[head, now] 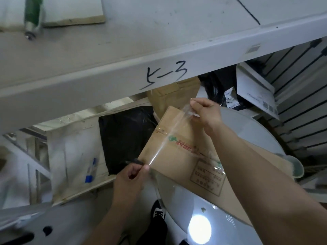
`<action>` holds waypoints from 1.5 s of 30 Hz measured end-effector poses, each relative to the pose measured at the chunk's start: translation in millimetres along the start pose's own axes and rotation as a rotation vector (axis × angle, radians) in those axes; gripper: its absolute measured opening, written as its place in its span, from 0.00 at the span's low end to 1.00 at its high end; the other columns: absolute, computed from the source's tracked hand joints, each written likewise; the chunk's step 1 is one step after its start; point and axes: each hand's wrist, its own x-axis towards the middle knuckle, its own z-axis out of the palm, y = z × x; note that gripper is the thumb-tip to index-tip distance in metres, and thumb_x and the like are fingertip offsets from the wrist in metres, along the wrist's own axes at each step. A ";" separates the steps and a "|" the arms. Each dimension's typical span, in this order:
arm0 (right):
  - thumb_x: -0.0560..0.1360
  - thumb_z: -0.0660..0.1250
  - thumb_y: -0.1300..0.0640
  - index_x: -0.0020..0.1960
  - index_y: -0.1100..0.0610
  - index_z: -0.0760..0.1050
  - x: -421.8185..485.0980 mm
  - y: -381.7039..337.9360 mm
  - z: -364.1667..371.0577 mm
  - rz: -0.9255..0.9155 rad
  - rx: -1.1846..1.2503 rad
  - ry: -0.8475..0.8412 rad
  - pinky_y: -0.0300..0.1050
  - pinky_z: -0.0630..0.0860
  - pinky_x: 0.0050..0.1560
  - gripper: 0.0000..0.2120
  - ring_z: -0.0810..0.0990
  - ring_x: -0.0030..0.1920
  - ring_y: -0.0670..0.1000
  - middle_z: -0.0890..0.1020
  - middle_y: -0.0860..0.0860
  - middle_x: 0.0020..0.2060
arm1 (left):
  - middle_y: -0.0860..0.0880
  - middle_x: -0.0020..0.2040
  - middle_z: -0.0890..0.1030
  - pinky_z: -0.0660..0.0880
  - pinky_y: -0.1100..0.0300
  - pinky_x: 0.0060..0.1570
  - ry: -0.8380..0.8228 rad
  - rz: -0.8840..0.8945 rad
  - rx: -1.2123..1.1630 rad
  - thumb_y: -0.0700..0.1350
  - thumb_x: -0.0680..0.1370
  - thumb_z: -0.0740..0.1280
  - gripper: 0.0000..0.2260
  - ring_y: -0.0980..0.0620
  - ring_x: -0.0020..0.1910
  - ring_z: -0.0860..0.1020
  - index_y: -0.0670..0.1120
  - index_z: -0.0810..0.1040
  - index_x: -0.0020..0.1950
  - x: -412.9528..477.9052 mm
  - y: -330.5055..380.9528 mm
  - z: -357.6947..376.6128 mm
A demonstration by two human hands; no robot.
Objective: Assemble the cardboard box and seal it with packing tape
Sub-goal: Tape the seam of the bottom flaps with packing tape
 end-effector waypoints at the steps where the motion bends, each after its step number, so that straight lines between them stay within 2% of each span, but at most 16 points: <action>1: 0.75 0.70 0.59 0.42 0.49 0.82 5.4 2.2 6.1 -0.020 -0.050 -0.004 0.48 0.82 0.49 0.06 0.82 0.46 0.49 0.82 0.48 0.40 | 0.48 0.34 0.80 0.72 0.62 0.35 0.021 -0.023 -0.001 0.45 0.77 0.69 0.06 0.54 0.34 0.76 0.45 0.81 0.42 -0.1 -0.8 -0.2; 4: 0.72 0.73 0.56 0.40 0.47 0.84 18.4 7.9 24.7 -0.083 -0.189 -0.008 0.48 0.78 0.58 0.05 0.82 0.51 0.47 0.85 0.43 0.42 | 0.50 0.37 0.81 0.73 0.62 0.37 0.124 -0.054 -0.015 0.46 0.76 0.71 0.02 0.51 0.39 0.79 0.51 0.80 0.44 -0.6 -2.7 0.2; 6: 0.71 0.73 0.54 0.41 0.46 0.84 22.3 9.2 33.7 -0.132 -0.306 0.001 0.44 0.76 0.60 0.03 0.81 0.50 0.44 0.84 0.41 0.42 | 0.51 0.40 0.82 0.76 0.60 0.40 0.157 -0.104 -0.036 0.48 0.75 0.72 0.06 0.52 0.40 0.79 0.58 0.78 0.50 -0.8 -7.9 1.9; 7: 0.72 0.73 0.53 0.41 0.46 0.83 23.2 9.0 36.4 -0.161 -0.363 0.008 0.42 0.75 0.60 0.03 0.80 0.49 0.44 0.84 0.41 0.42 | 0.50 0.42 0.82 0.77 0.58 0.42 0.161 -0.131 -0.043 0.49 0.75 0.72 0.07 0.52 0.42 0.80 0.58 0.78 0.51 0.6 -12.1 2.8; 9: 0.72 0.73 0.53 0.43 0.46 0.83 24.4 10.2 39.9 -0.200 -0.454 0.004 0.41 0.75 0.58 0.02 0.80 0.48 0.44 0.83 0.42 0.42 | 0.50 0.42 0.84 0.79 0.53 0.48 0.154 -0.151 -0.021 0.50 0.75 0.72 0.03 0.52 0.44 0.81 0.54 0.82 0.48 2.5 -18.3 4.9; 11: 0.73 0.72 0.53 0.43 0.48 0.83 25.3 11.3 42.2 -0.202 -0.502 -0.005 0.41 0.75 0.57 0.01 0.80 0.49 0.45 0.83 0.43 0.44 | 0.51 0.40 0.83 0.77 0.56 0.44 0.166 -0.132 -0.018 0.49 0.76 0.71 0.03 0.52 0.43 0.81 0.51 0.83 0.45 2.2 -20.2 7.0; 13: 0.73 0.72 0.53 0.43 0.49 0.83 27.7 13.4 43.0 -0.197 -0.497 -0.008 0.43 0.75 0.57 0.02 0.80 0.48 0.46 0.84 0.44 0.44 | 0.50 0.38 0.82 0.71 0.61 0.38 0.202 -0.093 -0.014 0.48 0.77 0.70 0.04 0.53 0.41 0.79 0.49 0.82 0.43 3.2 -20.1 8.5; 16: 0.74 0.71 0.53 0.41 0.48 0.82 31.9 16.1 42.5 -0.188 -0.494 -0.020 0.42 0.75 0.57 0.03 0.79 0.48 0.45 0.83 0.43 0.42 | 0.47 0.36 0.80 0.69 0.61 0.35 0.220 -0.062 0.003 0.48 0.78 0.68 0.08 0.51 0.38 0.76 0.46 0.80 0.42 6.9 -18.2 10.2; 25: 0.74 0.71 0.51 0.42 0.48 0.82 40.3 18.8 50.0 -0.189 -0.503 -0.011 0.43 0.75 0.56 0.03 0.80 0.48 0.46 0.83 0.44 0.42 | 0.42 0.36 0.78 0.68 0.61 0.35 0.223 -0.030 -0.008 0.46 0.78 0.67 0.10 0.51 0.35 0.74 0.42 0.79 0.41 14.1 -19.1 12.3; 33: 0.75 0.71 0.52 0.43 0.50 0.83 42.8 19.9 46.2 -0.178 -0.523 0.014 0.40 0.73 0.53 0.04 0.79 0.48 0.46 0.84 0.45 0.42 | 0.42 0.36 0.79 0.68 0.62 0.34 0.210 -0.025 -0.001 0.45 0.78 0.67 0.10 0.51 0.35 0.74 0.42 0.79 0.40 17.6 -17.4 16.6; 41: 0.74 0.71 0.52 0.40 0.47 0.81 42.5 21.0 48.7 -0.197 -0.543 0.015 0.44 0.76 0.55 0.05 0.80 0.49 0.47 0.84 0.44 0.42 | 0.42 0.34 0.78 0.69 0.61 0.33 0.216 -0.016 0.000 0.45 0.78 0.68 0.10 0.51 0.33 0.73 0.41 0.79 0.39 21.5 -26.0 16.8; 45: 0.74 0.71 0.51 0.40 0.46 0.81 40.6 23.4 49.9 -0.209 -0.558 0.015 0.44 0.76 0.53 0.05 0.80 0.48 0.46 0.84 0.43 0.42 | 0.43 0.33 0.78 0.69 0.59 0.33 0.217 -0.015 -0.004 0.46 0.78 0.68 0.10 0.51 0.32 0.73 0.42 0.79 0.39 20.8 -32.1 17.8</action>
